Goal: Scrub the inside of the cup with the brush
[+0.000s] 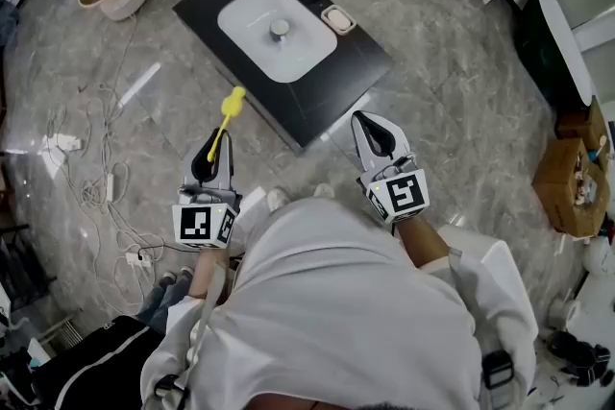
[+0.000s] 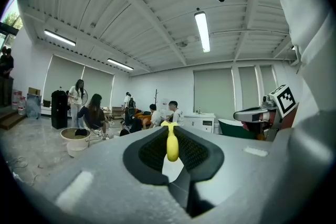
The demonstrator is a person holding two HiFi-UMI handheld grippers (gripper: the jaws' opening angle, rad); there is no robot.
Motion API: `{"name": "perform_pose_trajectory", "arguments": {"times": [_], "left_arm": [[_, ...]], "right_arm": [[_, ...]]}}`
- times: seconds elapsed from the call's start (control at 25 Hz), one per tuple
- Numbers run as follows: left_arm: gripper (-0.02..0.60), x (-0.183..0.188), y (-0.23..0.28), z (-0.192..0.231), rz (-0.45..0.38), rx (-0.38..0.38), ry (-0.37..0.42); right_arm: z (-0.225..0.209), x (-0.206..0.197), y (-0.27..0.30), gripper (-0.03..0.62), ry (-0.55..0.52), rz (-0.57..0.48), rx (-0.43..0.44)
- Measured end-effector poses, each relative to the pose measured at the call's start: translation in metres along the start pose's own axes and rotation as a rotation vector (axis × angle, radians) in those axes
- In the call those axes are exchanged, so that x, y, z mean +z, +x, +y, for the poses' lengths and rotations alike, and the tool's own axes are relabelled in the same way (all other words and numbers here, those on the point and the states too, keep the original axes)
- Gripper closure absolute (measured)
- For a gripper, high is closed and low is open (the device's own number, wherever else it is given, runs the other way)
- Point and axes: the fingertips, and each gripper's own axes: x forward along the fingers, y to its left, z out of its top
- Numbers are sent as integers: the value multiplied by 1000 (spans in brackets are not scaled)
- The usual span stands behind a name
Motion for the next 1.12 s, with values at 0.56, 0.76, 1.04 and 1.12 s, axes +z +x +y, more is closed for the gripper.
{"name": "perform_pose_trajectory", "arguments": {"times": [0.56,0.76,1.04,1.12], "left_arm": [[545,-10,4,30,6,-57,-5],[545,-18,18,30,40,-57,-27],[545,-35,80,36,68,-20,-11],[545,-31,102,36,81,-3,-12]], "right_arm": [[18,1,24,591,7,8,-28],[12,-9,31,591,8,29,-24],[-39,-31,79,591,31,25,10],[-56,-33,96,591,42,22,29]]}}
